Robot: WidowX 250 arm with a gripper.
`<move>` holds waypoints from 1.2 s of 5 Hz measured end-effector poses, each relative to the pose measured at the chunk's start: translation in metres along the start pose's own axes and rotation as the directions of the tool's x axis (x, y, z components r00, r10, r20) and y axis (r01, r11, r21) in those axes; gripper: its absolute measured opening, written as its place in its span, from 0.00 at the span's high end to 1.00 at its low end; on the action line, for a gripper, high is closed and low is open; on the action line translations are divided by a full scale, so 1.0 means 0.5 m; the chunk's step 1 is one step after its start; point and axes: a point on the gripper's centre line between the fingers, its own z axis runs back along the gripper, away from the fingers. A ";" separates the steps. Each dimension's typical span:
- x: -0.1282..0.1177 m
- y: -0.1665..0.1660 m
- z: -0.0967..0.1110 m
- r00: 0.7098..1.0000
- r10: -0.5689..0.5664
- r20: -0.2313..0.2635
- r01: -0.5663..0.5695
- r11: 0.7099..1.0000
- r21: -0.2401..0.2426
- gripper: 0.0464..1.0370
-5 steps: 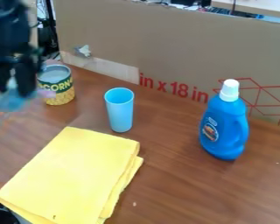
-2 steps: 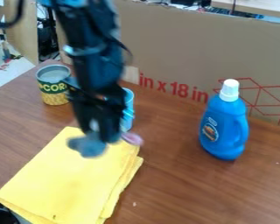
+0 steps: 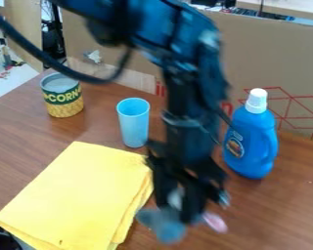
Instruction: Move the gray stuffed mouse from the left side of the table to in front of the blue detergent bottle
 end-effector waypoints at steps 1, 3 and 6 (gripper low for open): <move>0.035 -0.088 -0.060 0.996 -0.089 -0.023 0.089 0.996 -0.013 0.48; 0.076 -0.114 -0.107 0.979 -0.182 0.089 0.183 0.983 0.000 0.48; 0.068 -0.043 0.012 0.944 -0.124 0.307 0.162 0.982 -0.101 0.03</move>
